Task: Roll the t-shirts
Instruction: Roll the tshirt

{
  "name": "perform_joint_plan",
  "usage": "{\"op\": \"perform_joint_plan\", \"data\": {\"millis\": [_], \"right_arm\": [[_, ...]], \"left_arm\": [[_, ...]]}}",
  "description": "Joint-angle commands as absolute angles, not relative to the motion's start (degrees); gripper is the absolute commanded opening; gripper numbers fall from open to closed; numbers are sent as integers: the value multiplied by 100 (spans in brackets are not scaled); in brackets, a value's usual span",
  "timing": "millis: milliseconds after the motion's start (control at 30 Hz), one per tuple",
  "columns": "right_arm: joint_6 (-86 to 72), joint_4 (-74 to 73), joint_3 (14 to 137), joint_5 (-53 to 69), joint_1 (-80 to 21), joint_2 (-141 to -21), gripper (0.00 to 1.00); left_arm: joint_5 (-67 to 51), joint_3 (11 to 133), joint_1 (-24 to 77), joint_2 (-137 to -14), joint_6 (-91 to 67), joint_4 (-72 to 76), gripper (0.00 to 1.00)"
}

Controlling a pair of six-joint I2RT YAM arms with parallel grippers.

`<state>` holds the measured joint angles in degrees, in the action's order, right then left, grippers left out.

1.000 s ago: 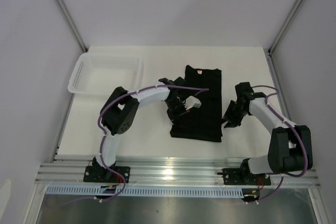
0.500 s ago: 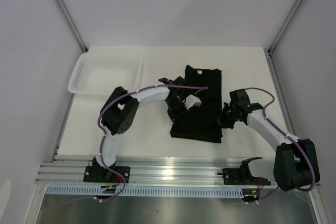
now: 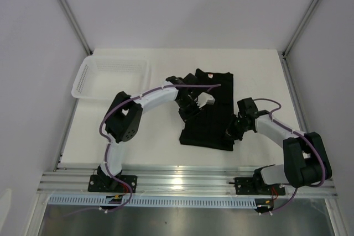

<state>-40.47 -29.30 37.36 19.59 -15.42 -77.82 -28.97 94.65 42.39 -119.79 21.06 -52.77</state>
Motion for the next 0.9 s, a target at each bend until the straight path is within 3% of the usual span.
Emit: {"op": "perform_joint_plan", "data": {"millis": [0,67,300,400,433,867], "right_arm": [[-3982,-2769,3744,1767,-1564,-7866,0],[-3920,-2777,3762,1749,-1564,-7849,0],[-3543,-2891,3946,1714,-1564,-7524,0],[-3411,-2927,4025,1679,-1564,-7314,8],[-3375,-2918,4043,1644,-1564,-7269,10],[-3121,-3006,4087,1714,-1556,-6882,18]], "left_arm": [[-3322,9547,4192,-11208,2206,-5318,36],[-3253,9379,4297,-10987,2503,-5177,38],[-2586,6966,4947,-9863,4015,-4001,50],[-2348,6532,5176,-9554,4552,-3579,55],[-2190,6556,5272,-9571,4640,-3560,62],[-976,6206,5827,-10011,4562,-2997,62]]}}
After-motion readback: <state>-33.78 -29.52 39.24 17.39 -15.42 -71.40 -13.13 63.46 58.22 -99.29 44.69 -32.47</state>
